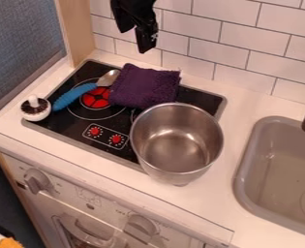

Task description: Move the cloth to the left side of the silver pot

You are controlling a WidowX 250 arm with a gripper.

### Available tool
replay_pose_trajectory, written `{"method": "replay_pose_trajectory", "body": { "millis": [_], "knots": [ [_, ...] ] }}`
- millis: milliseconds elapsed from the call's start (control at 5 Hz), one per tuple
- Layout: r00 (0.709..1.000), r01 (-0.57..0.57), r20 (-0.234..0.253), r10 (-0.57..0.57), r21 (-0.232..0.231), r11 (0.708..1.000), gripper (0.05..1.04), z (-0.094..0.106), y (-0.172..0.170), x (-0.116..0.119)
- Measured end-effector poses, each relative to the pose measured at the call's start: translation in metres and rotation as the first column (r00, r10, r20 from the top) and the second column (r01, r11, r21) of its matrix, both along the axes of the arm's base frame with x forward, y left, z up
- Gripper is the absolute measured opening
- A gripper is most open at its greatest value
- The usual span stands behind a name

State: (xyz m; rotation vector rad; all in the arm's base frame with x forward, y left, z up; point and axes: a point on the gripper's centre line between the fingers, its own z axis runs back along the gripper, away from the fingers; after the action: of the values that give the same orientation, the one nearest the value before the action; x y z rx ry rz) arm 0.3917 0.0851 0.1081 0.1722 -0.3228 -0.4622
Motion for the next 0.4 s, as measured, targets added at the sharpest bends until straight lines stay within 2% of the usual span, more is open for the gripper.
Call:
{"method": "replay_pose_trajectory", "body": {
  "millis": [400],
  "knots": [
    [0.995, 0.011, -0.102, -0.013, -0.019, 1.0, 0.999, -0.032, -0.007, -0.003]
  ]
}}
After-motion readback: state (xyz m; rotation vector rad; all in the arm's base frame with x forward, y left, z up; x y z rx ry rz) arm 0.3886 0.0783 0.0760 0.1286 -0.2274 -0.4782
